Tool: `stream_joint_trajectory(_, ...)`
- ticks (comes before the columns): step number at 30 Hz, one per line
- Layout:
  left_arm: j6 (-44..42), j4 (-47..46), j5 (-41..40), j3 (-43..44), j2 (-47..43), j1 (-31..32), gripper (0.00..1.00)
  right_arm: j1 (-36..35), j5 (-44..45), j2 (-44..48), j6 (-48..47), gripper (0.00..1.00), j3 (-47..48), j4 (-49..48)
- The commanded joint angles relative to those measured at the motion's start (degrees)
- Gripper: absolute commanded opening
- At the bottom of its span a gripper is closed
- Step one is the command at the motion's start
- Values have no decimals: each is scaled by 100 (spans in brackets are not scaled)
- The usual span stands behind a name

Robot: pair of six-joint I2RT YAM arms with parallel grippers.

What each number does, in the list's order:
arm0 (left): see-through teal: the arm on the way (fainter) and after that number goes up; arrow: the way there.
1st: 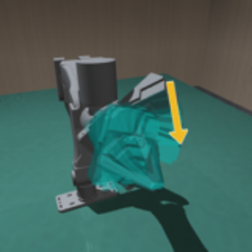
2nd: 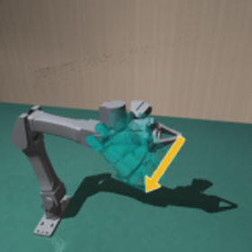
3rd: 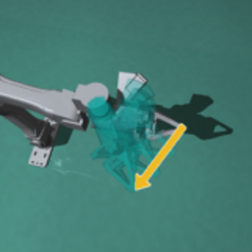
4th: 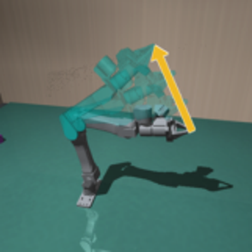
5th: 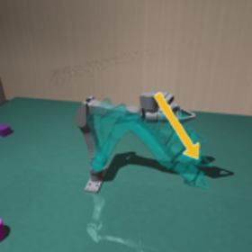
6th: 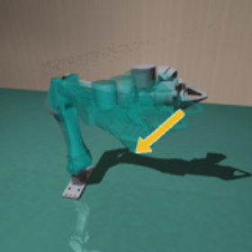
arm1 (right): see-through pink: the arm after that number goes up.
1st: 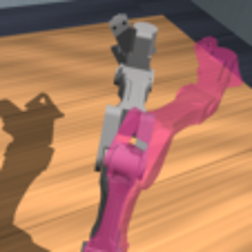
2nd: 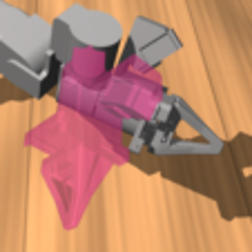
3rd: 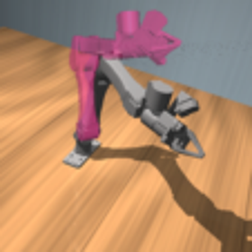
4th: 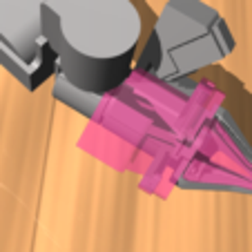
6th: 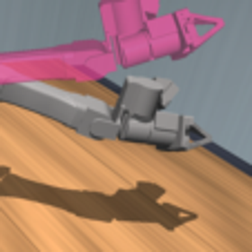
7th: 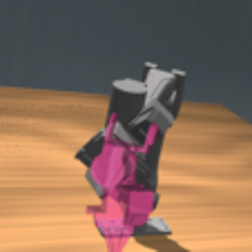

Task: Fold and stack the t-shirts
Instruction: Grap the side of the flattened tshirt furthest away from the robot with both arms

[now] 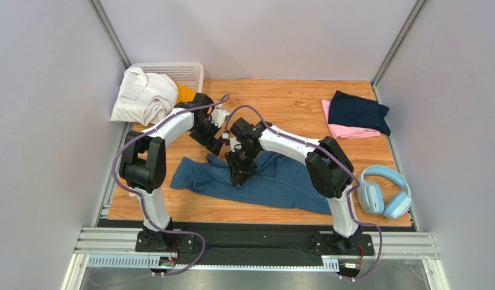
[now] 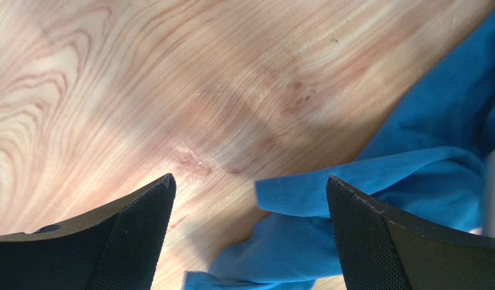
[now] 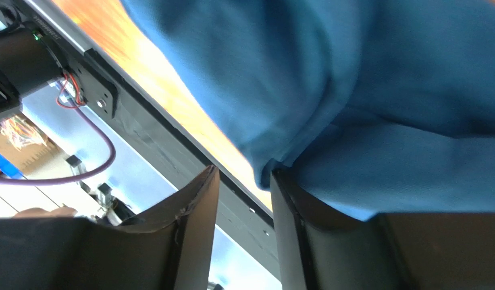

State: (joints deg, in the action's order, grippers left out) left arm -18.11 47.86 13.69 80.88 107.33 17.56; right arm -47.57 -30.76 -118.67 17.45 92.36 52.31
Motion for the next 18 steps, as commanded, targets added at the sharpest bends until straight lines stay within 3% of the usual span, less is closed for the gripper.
stream_joint_trajectory(1, 44, 207, 239, -256, -537, 186, 100, 634, 422, 616, 302, 41, -6, -151)
stream_joint_trajectory(5, 18, 233, 239, -336, -660, 195, 100, 1012, 299, 828, 390, 39, -551, -362)
stream_joint_trajectory(12, 36, 356, 265, -336, -590, 239, 100, 1013, 159, 793, 557, 36, -991, -757)
stream_joint_trajectory(18, 35, 312, 186, -591, -696, 274, 100, 1013, 158, 732, 680, 34, -395, -600)
